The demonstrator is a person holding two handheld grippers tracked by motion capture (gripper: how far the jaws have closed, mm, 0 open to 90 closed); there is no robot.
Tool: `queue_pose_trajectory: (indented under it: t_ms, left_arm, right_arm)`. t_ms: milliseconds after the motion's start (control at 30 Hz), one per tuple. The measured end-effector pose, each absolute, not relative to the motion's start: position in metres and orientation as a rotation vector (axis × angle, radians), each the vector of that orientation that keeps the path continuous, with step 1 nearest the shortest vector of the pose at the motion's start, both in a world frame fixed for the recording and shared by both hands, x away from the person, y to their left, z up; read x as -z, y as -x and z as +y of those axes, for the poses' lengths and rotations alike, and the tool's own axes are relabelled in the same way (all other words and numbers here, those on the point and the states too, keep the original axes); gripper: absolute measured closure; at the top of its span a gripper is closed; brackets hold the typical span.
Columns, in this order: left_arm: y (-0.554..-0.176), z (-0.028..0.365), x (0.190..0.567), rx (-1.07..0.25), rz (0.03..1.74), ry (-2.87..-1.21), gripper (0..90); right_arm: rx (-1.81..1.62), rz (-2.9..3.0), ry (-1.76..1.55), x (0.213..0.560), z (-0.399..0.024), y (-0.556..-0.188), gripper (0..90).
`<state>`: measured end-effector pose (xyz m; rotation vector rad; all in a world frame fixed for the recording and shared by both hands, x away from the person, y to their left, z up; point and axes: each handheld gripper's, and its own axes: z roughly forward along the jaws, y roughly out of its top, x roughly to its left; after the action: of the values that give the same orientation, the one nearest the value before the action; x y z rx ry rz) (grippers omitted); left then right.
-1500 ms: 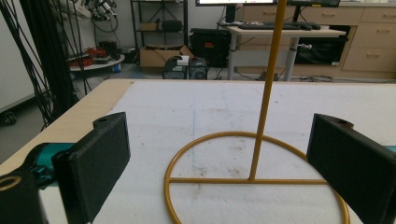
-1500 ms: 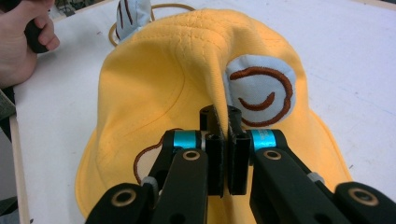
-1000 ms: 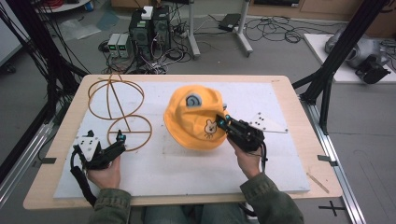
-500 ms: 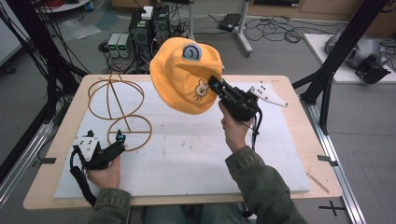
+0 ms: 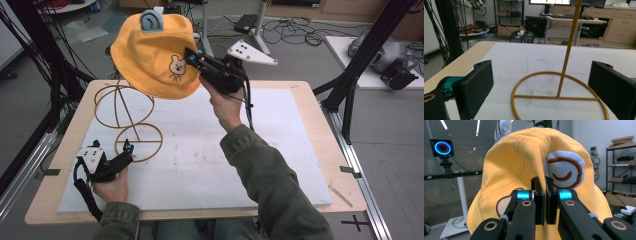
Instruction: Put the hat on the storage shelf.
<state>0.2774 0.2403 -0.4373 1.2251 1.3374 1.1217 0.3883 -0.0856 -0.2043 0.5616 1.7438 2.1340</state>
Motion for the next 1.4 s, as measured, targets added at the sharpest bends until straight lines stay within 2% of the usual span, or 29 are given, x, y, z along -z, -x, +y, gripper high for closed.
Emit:
queue_pose_trajectory:
  t_ms: [300,433,633,1400]
  left_arm:
    - [-0.276,0.242,0.438,-1.109,1.34,-1.21,6.6]
    - [-0.277,0.242,0.438,-1.108,1.337,-1.207,6.6]
    - [-0.277,0.243,0.439,-1.101,1.338,-1.207,6.6]
    - [-0.278,0.244,0.439,-1.091,1.345,-1.196,6.6]
  right_arm:
    - [-2.113,1.937,-0.449,0.194,-0.026,-0.399,89.4]
    - [-2.01,2.155,-0.392,0.203,0.003,-0.408,89.4]
    - [-1.823,2.35,-0.351,0.219,0.024,-0.41,89.4]
    - [-1.698,2.436,-0.41,0.236,0.038,-0.419,88.4]
